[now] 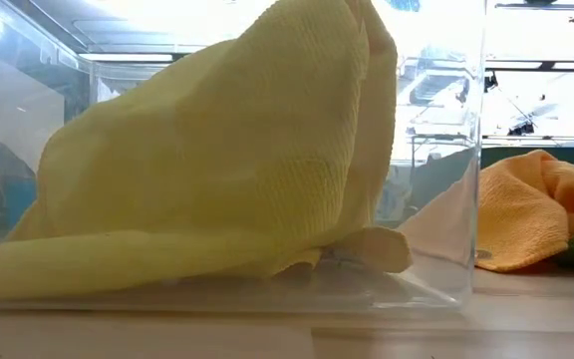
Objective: Sort microfiber towel by color & place in baskets
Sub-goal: Put the yellow microfiber cloth into the transparent bin, then put the right orange microfiber cloth into the green bin
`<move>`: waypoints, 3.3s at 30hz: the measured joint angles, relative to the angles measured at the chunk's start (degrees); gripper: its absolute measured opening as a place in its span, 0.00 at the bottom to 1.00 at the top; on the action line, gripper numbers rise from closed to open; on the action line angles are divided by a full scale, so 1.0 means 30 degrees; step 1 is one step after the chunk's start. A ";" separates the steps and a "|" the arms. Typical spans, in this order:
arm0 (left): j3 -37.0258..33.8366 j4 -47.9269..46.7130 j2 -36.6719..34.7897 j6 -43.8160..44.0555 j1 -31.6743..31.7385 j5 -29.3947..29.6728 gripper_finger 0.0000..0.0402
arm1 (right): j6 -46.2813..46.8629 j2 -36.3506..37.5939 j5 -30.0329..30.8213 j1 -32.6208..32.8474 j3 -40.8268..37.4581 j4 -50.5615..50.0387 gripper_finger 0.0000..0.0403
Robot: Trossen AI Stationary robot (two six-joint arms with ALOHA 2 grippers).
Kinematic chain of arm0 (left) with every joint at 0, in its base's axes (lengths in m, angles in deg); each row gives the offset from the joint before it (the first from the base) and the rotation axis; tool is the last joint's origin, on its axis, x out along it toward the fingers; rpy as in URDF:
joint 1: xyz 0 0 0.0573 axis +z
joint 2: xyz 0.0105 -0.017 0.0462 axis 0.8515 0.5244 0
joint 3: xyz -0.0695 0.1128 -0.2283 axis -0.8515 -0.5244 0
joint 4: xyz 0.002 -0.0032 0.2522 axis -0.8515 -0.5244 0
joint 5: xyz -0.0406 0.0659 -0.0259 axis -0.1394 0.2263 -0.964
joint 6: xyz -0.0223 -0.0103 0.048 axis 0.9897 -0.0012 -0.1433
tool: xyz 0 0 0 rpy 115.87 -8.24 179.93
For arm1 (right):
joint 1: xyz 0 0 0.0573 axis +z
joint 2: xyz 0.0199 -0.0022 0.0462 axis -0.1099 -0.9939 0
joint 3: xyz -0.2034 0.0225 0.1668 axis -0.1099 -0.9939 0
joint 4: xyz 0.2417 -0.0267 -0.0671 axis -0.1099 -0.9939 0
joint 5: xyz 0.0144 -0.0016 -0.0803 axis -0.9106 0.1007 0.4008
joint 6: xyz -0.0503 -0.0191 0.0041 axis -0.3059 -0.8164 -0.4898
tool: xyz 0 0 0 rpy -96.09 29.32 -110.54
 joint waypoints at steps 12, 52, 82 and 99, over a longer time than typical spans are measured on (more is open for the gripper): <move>0.0000 -0.0007 0.0000 -0.0828 0.0000 -0.1717 0.53 | 0.0865 -0.3947 -0.0637 -0.2135 -0.0007 -0.0454 0.00; -0.1727 -0.0316 0.0818 0.2158 0.0000 -0.3308 0.53 | 0.3145 -0.1598 0.1961 -0.2423 -0.4005 -2.0263 0.66; -0.1415 -0.0299 0.2623 0.1630 0.0000 -0.1248 0.53 | 0.4196 0.0477 0.1907 -0.2531 -1.4365 -1.3173 0.18; 0.2346 -0.0411 0.2339 -0.3722 0.0011 0.3170 0.53 | 0.9245 0.7246 1.2337 -0.4131 -0.3639 -2.4485 0.01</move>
